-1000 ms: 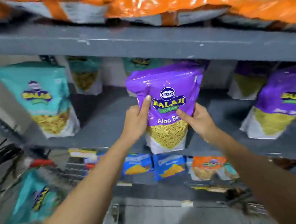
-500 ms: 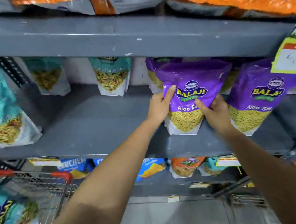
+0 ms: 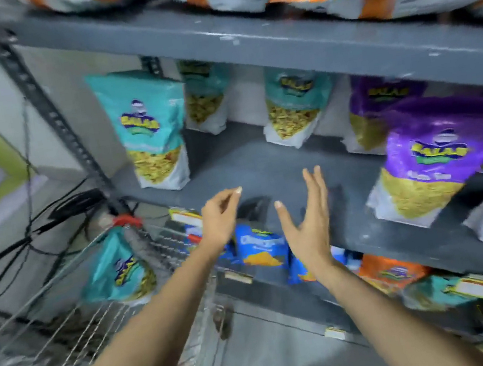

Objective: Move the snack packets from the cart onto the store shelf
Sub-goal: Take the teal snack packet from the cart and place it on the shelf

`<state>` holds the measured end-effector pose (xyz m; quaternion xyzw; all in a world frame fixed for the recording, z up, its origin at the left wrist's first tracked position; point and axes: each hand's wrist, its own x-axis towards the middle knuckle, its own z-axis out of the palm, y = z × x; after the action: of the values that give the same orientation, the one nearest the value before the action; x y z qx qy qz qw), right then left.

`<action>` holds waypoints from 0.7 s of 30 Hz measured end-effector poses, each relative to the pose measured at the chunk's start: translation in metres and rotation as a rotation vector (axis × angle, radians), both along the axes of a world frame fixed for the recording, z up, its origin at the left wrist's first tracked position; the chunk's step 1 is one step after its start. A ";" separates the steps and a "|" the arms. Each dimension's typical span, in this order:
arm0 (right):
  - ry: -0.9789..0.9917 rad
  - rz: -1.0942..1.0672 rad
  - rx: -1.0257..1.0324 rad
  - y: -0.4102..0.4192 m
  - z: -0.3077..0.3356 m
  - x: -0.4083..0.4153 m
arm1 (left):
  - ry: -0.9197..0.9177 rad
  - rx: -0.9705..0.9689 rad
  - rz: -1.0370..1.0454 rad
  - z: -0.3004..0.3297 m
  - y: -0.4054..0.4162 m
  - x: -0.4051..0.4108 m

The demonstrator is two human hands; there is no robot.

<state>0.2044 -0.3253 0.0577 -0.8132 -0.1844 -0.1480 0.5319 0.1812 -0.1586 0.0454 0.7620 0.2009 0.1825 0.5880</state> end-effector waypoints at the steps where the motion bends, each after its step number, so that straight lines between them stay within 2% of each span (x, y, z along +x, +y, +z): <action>1: 0.006 0.073 -0.027 0.023 -0.004 -0.009 | 0.029 0.018 0.064 -0.009 0.027 -0.022; 4: 0.047 0.267 -0.142 0.089 -0.026 -0.034 | 0.166 0.076 0.241 -0.043 0.099 -0.091; 7: 0.300 0.374 -0.332 0.156 -0.068 -0.052 | 0.412 0.033 0.342 -0.086 0.150 -0.158; 10: 0.550 0.577 -0.670 0.211 -0.094 -0.071 | 0.715 -0.117 0.292 -0.139 0.178 -0.212; 13: 0.665 0.793 -0.873 0.254 -0.120 -0.077 | 0.923 -0.066 0.188 -0.169 0.185 -0.240; 16: 0.747 0.857 -0.882 0.294 -0.159 -0.059 | 0.872 -0.178 0.330 -0.191 0.194 -0.231; 21: 0.881 0.887 -0.730 0.350 -0.241 -0.011 | 0.435 -0.467 0.556 -0.227 0.218 -0.191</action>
<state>0.1932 0.0244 -0.1837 -0.7717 -0.3031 0.4943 0.2612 -0.0094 0.0591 -0.1813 0.5461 0.5542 0.1186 0.6169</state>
